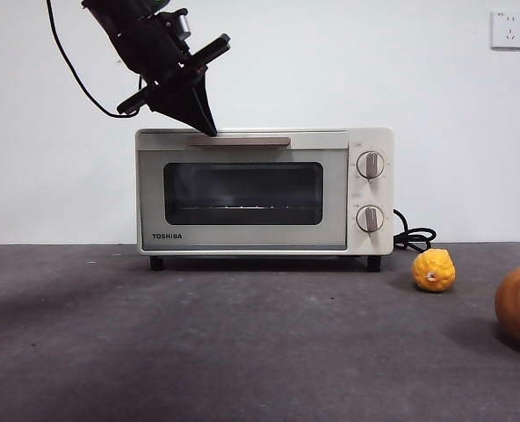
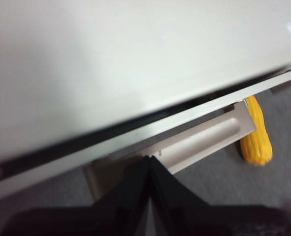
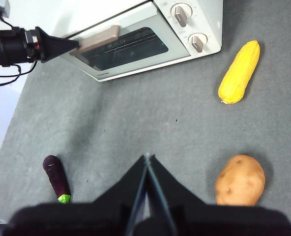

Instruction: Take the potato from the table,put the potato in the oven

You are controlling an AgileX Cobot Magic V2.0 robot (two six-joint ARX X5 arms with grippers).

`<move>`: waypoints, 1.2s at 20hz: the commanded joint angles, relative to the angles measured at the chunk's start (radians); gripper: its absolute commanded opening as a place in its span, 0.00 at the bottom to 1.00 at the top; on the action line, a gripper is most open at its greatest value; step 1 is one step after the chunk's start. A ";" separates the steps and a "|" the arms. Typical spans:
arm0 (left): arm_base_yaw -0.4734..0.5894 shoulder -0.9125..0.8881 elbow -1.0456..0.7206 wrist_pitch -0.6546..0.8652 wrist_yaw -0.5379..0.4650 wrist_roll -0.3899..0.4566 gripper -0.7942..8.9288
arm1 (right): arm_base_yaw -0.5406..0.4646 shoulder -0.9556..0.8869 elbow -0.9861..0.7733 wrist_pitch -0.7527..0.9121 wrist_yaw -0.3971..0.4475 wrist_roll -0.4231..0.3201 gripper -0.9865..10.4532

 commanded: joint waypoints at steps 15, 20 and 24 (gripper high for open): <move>-0.090 0.023 -0.017 -0.177 -0.193 0.113 0.08 | 0.001 -0.003 0.005 -0.077 -0.003 -0.045 0.09; -0.113 0.023 -0.017 -0.204 -0.196 0.109 0.08 | 0.001 -0.003 0.005 -0.098 -0.004 -0.061 0.09; -0.151 0.023 -0.018 -0.232 -0.249 0.106 0.08 | 0.001 -0.003 0.005 -0.109 -0.004 -0.090 0.09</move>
